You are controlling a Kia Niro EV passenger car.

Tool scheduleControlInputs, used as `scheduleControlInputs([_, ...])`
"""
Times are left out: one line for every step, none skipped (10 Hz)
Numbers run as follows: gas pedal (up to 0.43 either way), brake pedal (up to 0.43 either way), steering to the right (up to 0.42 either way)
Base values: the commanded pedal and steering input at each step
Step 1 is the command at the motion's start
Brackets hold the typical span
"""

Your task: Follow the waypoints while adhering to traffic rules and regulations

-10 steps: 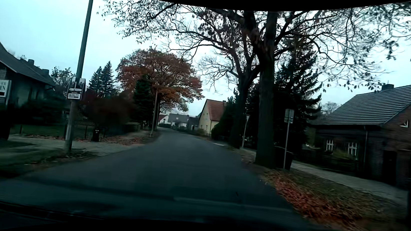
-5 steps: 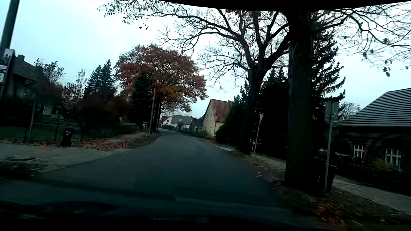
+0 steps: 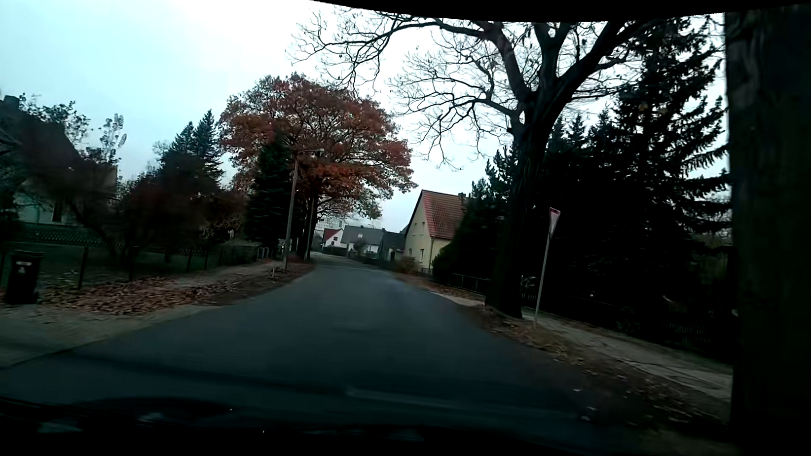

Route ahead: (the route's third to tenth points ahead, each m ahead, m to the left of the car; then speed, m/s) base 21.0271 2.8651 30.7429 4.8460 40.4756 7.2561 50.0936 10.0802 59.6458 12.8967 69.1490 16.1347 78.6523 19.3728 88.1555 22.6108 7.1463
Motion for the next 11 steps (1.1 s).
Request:
scheduleControlInputs([0.138, 0.0, -0.016])
scheduleControlInputs([0.138, 0.0, -0.017])
scheduleControlInputs([0.138, 0.0, -0.02])
scheduleControlInputs([0.138, 0.0, -0.023])
scheduleControlInputs([0.138, 0.0, -0.026])
scheduleControlInputs([0.138, 0.0, -0.024])
scheduleControlInputs([0.138, 0.0, -0.022])
scheduleControlInputs([0.138, 0.0, -0.022])
scheduleControlInputs([0.138, 0.0, -0.022])
scheduleControlInputs([0.138, 0.0, -0.023])
scheduleControlInputs([0.138, 0.0, -0.024])
